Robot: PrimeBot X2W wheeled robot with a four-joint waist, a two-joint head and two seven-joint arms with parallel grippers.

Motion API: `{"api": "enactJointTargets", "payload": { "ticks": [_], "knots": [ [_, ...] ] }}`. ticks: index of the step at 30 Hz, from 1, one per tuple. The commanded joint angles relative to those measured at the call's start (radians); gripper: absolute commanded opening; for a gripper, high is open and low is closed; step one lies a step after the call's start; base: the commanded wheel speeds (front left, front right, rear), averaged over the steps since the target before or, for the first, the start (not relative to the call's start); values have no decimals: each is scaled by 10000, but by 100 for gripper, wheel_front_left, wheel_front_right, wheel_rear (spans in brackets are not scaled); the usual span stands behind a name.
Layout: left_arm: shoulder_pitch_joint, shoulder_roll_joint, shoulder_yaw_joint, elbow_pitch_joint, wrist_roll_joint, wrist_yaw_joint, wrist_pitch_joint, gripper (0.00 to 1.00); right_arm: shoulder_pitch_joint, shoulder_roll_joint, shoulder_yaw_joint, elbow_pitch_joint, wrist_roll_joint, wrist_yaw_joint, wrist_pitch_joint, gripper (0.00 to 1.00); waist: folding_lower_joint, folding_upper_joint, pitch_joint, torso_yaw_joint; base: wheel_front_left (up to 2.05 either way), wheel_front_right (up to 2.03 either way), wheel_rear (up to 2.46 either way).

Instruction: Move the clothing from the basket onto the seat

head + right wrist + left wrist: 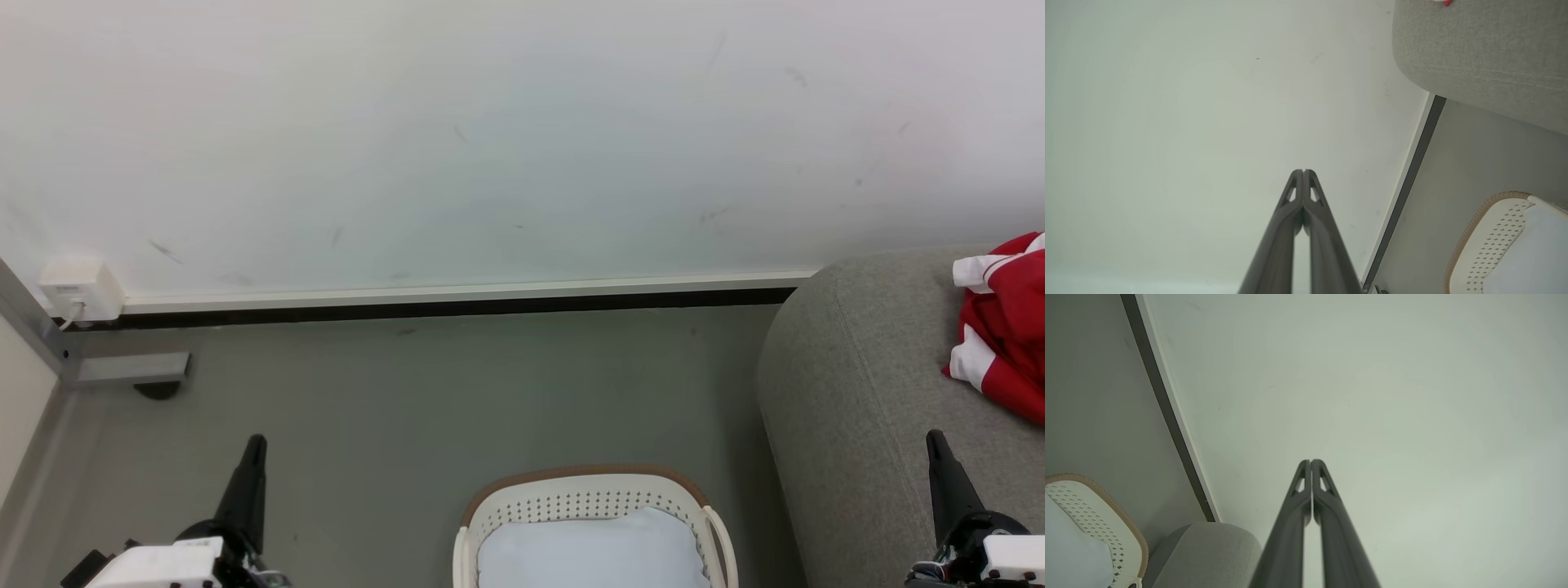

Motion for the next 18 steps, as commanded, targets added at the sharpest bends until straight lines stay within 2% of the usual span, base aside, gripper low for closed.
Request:
{"api": "enactJointTargets", "payload": {
  "ticks": [1,18],
  "knots": [
    [-74,66,34,-17,-132,-41,53,0,-62,-71,-33,-49,14,-21,47,0,0,0,0,0,0,0,0],
    [-74,66,32,-17,-132,-41,54,0,-62,-71,-32,-49,15,-21,46,0,0,0,0,0,0,0,0]
  ]
}}
